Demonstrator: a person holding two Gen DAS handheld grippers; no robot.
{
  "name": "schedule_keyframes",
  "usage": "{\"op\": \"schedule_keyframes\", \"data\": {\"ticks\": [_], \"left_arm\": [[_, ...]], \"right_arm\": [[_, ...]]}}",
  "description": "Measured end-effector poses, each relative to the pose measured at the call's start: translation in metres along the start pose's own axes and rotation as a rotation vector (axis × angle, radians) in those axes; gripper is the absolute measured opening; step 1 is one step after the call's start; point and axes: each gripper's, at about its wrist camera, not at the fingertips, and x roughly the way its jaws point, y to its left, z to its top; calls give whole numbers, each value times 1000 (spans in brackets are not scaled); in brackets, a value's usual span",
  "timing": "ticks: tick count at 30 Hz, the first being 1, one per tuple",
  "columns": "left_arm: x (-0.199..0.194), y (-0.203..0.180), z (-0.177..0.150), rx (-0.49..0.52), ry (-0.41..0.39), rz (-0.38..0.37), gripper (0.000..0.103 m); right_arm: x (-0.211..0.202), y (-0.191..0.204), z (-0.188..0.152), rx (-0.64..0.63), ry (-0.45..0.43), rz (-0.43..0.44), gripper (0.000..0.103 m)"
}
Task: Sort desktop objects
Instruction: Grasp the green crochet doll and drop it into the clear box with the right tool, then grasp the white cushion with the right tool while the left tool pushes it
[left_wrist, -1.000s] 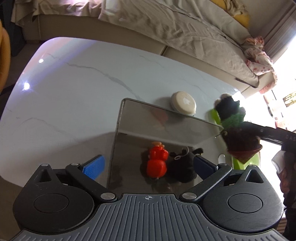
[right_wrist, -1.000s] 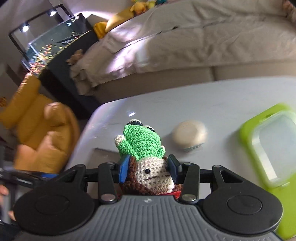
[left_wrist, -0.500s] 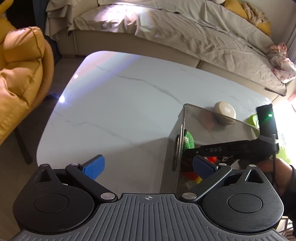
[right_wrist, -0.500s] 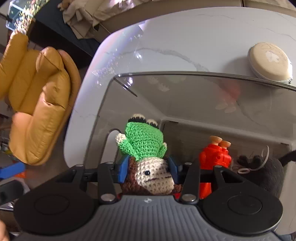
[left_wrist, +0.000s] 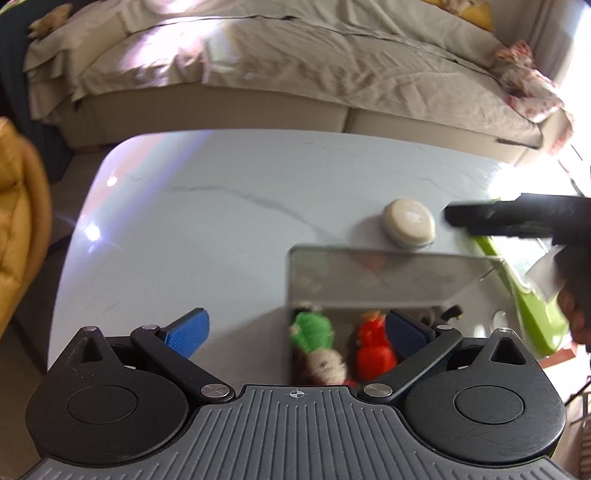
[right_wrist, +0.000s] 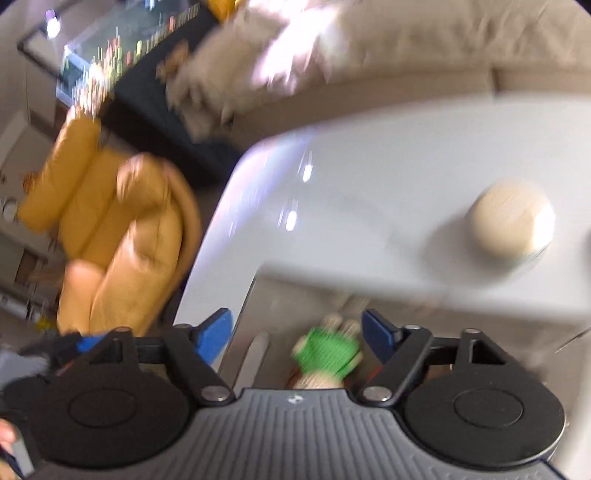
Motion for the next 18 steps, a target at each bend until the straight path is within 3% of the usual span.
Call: {"op": "schedule_keyframes", "data": {"ticks": [2, 4, 9, 11, 13, 15, 18], "left_arm": [[17, -17, 30, 54, 9, -51, 103], [45, -35, 61, 109, 52, -149, 103], [149, -67, 128, 166, 298, -418, 103], [199, -74, 146, 168, 381, -417, 103], [239, -79, 157, 184, 421, -332, 103], [273, -81, 165, 180, 448, -296, 103], [311, -82, 168, 79, 493, -368, 103]], "right_arm": [[-25, -33, 19, 26, -56, -48, 91], [-35, -68, 32, 58, -58, -55, 91], [-15, -152, 40, 116, -2, -87, 91], [3, -178, 38, 176, 28, -52, 91], [23, -201, 35, 248, 51, 4, 91], [40, -222, 32, 306, 62, 55, 91], [62, -240, 31, 329, 74, 86, 91]]}}
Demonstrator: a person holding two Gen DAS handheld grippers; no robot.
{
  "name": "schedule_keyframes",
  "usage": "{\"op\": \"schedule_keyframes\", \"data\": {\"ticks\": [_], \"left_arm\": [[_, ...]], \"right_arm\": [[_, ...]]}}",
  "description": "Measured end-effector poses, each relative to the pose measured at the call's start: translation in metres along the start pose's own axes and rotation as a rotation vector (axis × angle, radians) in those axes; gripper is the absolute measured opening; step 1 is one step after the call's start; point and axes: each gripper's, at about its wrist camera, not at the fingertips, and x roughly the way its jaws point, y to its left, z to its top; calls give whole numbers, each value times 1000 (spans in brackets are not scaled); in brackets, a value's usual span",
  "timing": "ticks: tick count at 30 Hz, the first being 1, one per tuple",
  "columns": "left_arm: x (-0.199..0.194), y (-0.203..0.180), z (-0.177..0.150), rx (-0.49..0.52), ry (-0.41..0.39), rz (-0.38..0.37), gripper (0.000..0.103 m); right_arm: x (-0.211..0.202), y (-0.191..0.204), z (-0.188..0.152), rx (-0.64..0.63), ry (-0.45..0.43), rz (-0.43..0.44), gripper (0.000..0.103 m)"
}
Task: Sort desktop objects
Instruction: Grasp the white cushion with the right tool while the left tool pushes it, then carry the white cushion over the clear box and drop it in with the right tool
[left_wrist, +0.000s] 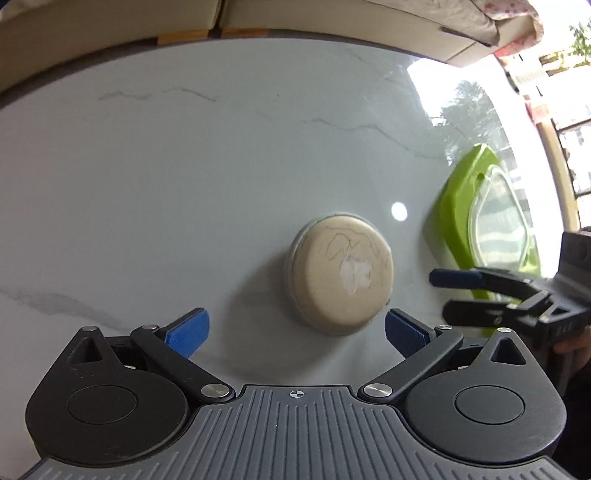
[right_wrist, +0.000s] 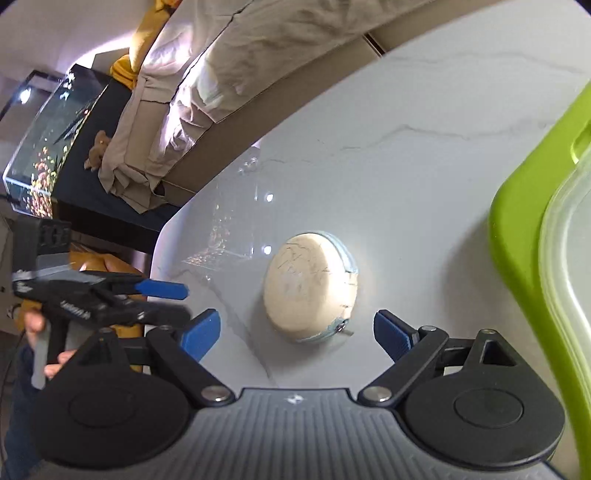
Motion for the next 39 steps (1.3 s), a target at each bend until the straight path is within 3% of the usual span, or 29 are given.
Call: {"op": "schedule_keyframes", "data": {"ticks": [2, 7, 12, 15, 19, 20, 22, 24, 28, 30, 33, 37, 39], "left_arm": [[16, 2, 6, -32, 17, -56, 103], [46, 7, 15, -88, 60, -30, 103], [62, 19, 16, -223, 76, -138, 103], [69, 12, 18, -227, 67, -186, 103], [73, -5, 22, -190, 44, -173, 103], [70, -5, 24, -195, 45, -197, 103], [65, -8, 26, -193, 39, -243, 103], [55, -12, 26, -183, 29, -278, 103], [23, -15, 23, -178, -16, -366, 103], [-8, -22, 10, -150, -87, -338, 103], [-59, -36, -26, -111, -183, -227, 103], [-121, -56, -104, -43, -312, -69, 103], [-144, -66, -149, -40, -385, 38, 103]], "right_arm": [[13, -7, 5, -13, 10, -7, 89], [37, -12, 12, -35, 36, -1, 85], [49, -15, 18, -15, 34, 75, 85], [58, -14, 20, 5, 30, 118, 85], [69, -10, 22, 4, 26, 145, 84], [71, -10, 22, 0, 31, 150, 80], [73, -9, 21, -19, 35, 146, 53], [66, -6, 18, -40, 24, 183, 44], [33, 11, 17, -95, -13, 159, 43], [5, 24, 16, -122, -40, 147, 43], [-48, 56, 9, -189, -84, 135, 43], [-110, 120, -26, -336, -99, 132, 43], [-121, 153, -51, -405, -54, 113, 43]]}}
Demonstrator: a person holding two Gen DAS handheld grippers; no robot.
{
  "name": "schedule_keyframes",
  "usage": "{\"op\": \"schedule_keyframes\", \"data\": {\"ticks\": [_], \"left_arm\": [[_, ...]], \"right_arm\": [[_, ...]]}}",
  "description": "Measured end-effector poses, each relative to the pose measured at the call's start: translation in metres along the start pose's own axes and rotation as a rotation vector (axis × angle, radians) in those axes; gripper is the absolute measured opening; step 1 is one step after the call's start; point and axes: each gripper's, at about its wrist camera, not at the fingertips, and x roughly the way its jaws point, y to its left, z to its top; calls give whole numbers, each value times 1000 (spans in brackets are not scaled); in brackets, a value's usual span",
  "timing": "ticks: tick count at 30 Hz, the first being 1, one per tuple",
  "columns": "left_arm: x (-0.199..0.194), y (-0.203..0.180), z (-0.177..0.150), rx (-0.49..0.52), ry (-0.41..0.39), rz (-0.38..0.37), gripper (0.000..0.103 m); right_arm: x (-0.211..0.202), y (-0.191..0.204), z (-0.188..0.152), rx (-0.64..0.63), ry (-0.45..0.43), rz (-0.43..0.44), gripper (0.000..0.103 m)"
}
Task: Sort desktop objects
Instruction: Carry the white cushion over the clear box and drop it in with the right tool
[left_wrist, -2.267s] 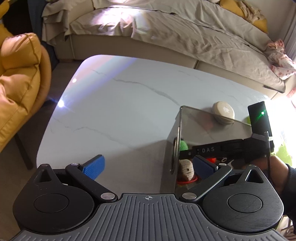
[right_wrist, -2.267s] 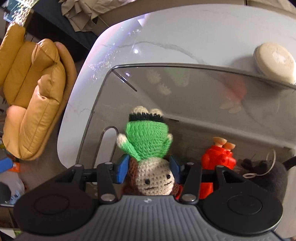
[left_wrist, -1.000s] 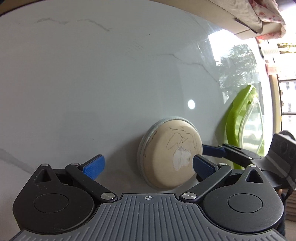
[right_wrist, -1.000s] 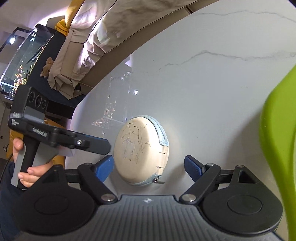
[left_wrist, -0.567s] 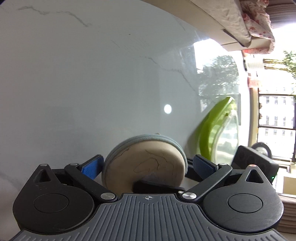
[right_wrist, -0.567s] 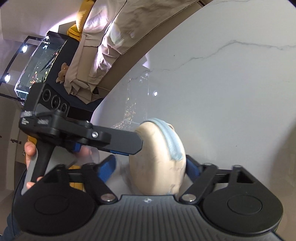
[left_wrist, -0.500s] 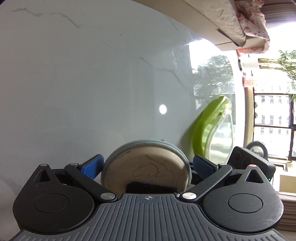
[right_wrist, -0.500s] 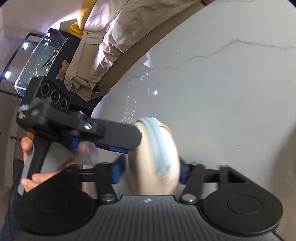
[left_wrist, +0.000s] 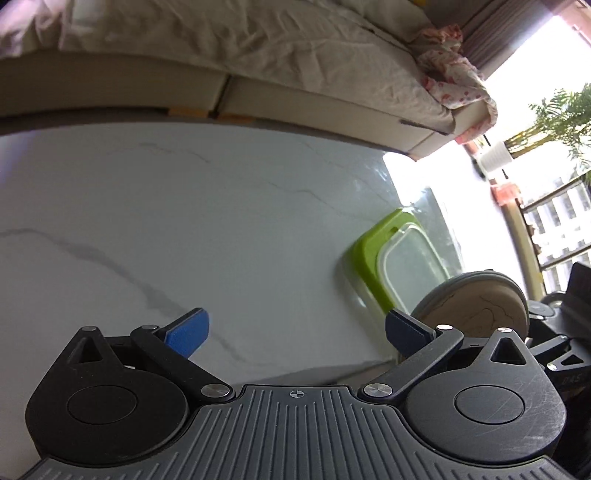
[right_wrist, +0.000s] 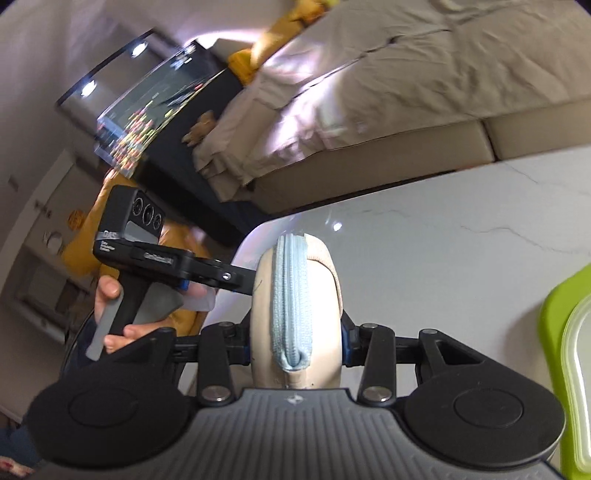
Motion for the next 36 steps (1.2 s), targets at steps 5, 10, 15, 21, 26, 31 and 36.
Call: {"op": "schedule_keyframes", "data": {"ticks": [5, 10, 15, 21, 26, 31, 36], "left_arm": [[-74, -7, -88, 44, -186, 416, 103], [-106, 10, -155, -1, -198, 495, 103], [-126, 23, -185, -56, -202, 489, 103], [-151, 38, -199, -73, -216, 463, 103], [-151, 39, -200, -56, -213, 458, 103], [-144, 32, -198, -37, -203, 447, 103], [-132, 16, -193, -1, -181, 437, 103]], "right_arm": [[49, 74, -46, -177, 249, -96, 43], [121, 105, -86, -331, 446, -199, 43], [172, 119, -116, -474, 627, -251, 43], [189, 117, -132, -534, 717, -319, 44], [182, 114, -131, -476, 717, -347, 59], [162, 110, -120, -403, 661, -350, 70], [114, 98, -103, -302, 530, -323, 71]]}}
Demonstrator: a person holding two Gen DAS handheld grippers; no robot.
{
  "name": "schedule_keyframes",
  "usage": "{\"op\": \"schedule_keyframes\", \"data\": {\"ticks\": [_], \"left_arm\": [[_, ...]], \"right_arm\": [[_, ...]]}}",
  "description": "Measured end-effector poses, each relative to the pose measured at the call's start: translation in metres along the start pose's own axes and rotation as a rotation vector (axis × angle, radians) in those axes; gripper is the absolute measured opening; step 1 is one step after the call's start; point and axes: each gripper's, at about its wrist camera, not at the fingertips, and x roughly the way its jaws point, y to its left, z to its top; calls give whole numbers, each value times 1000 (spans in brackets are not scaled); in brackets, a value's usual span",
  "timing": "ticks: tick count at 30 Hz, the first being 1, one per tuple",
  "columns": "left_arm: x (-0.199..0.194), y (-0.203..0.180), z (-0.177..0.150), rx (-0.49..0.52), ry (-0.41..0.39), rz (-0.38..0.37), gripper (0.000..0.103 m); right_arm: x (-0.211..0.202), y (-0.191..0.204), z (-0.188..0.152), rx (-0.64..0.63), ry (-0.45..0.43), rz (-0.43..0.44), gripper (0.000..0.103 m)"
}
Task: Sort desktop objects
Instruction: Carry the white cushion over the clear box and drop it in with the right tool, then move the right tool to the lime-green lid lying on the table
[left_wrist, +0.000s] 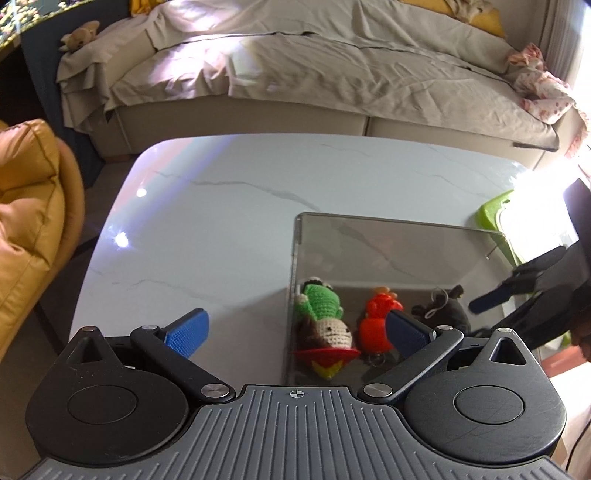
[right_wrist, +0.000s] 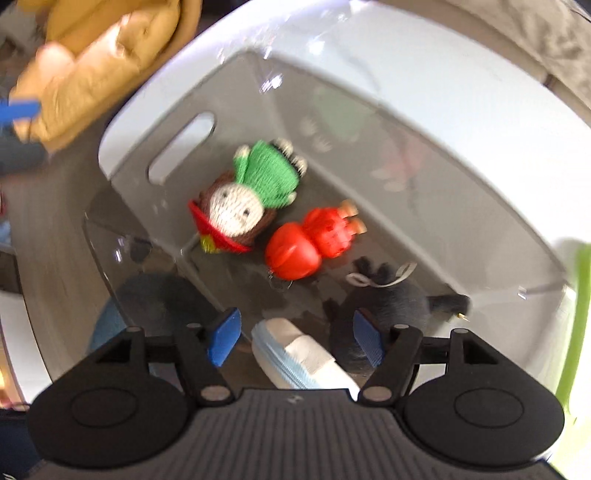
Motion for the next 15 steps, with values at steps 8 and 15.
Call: {"op": "schedule_keyframes", "data": {"ticks": [8, 15], "left_arm": [[14, -62, 17, 115, 25, -31, 103], [34, -172, 47, 320, 45, -105, 103]], "right_arm": [[-114, -104, -99, 423, -472, 259, 87], [-149, -196, -280, 875, -811, 101, 86]]}}
